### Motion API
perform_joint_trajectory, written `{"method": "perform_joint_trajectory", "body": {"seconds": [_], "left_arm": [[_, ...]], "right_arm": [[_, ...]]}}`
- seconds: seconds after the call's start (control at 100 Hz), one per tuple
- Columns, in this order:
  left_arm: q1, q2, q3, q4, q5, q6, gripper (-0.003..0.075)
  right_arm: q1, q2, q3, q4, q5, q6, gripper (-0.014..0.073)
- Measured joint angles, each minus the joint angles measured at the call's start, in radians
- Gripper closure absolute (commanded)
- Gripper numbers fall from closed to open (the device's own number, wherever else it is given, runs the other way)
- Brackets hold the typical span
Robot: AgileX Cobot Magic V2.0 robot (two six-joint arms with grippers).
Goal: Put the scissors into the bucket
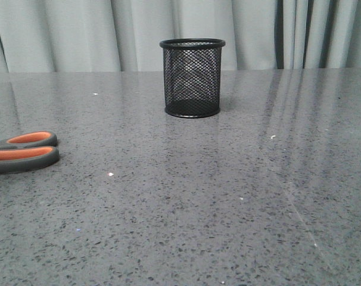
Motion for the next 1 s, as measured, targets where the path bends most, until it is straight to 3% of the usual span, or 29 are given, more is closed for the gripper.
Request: {"method": "perform_joint_trajectory", "body": {"seconds": [0.21, 0.41, 0.71, 1.0], "left_arm": [[-0.054, 0.217, -0.135, 0.096, 0.042, 0.152, 0.0332], [-0.057, 0.373, -0.158, 0.142, 0.042, 0.367, 0.0332], [-0.064, 0.542, -0.158, 0.12, 0.035, 0.486, 0.0332], [-0.126, 0.613, -0.16, 0.136, 0.027, 0.508, 0.0332]], "right_arm": [[0.0, 0.0, 0.0, 0.0, 0.0, 0.0, 0.0221], [0.035, 0.0, 0.0, 0.0, 0.002, -0.01, 0.0221], [0.068, 0.0, 0.0, 0.0, 0.002, -0.022, 0.0221], [0.068, 0.0, 0.0, 0.0, 0.002, -0.024, 0.0221]]}}
